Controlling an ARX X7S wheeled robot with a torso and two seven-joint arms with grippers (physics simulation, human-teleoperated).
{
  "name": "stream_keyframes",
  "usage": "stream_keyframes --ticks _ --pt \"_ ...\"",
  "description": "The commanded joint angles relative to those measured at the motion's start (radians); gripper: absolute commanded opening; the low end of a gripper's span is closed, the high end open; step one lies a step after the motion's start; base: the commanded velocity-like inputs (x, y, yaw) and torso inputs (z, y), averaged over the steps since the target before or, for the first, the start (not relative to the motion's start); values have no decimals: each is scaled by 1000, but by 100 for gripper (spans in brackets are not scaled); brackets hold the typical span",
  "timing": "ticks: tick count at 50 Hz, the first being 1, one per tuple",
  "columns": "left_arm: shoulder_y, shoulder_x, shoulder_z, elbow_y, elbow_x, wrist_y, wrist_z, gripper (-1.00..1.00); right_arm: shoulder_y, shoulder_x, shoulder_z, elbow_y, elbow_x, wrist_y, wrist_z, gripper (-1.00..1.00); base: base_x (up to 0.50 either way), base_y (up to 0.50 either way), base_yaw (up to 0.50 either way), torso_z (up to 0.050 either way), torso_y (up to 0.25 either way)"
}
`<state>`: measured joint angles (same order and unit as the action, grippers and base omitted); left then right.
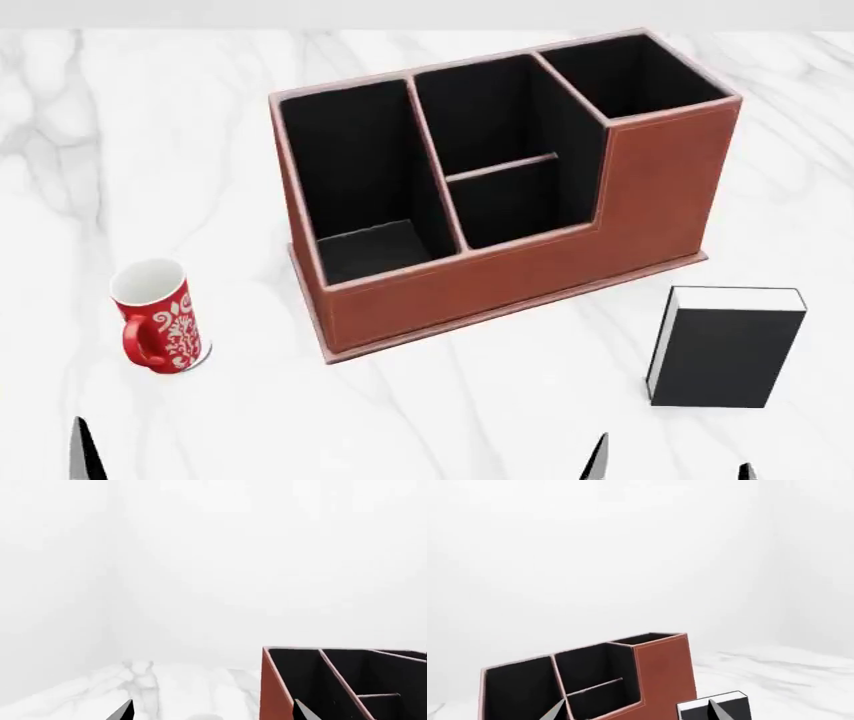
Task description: Pick up the book and place it in the back compartment of the caddy.
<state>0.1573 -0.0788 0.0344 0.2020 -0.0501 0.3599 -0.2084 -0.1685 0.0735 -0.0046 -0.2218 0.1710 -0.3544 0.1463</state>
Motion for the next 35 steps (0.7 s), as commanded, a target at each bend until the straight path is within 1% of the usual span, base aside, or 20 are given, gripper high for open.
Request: stream_keyframes --ticks 1,9,20,22,35 --pt "20 -16 -21 4 -67 128 -30 100 0 11 36 -8 64 -62 45 100 0 0 0 0 0" --pt "15 -25 -34 -7 -98 148 -52 100 5 28 57 -20 99 -46 75 100 0 0 0 0 0" --pt "21 -37 -28 -7 -110 170 -67 100 14 41 34 -6 96 -36 88 100 -14 -4 0 0 0" --pt "14 -42 -21 -11 -115 149 -67 100 19 41 23 3 83 -26 91 100 -90 -172 0 0 0" --pt "19 -54 -7 7 -116 141 -81 100 17 54 11 1 93 -35 104 100 -106 -105 0 0 0"
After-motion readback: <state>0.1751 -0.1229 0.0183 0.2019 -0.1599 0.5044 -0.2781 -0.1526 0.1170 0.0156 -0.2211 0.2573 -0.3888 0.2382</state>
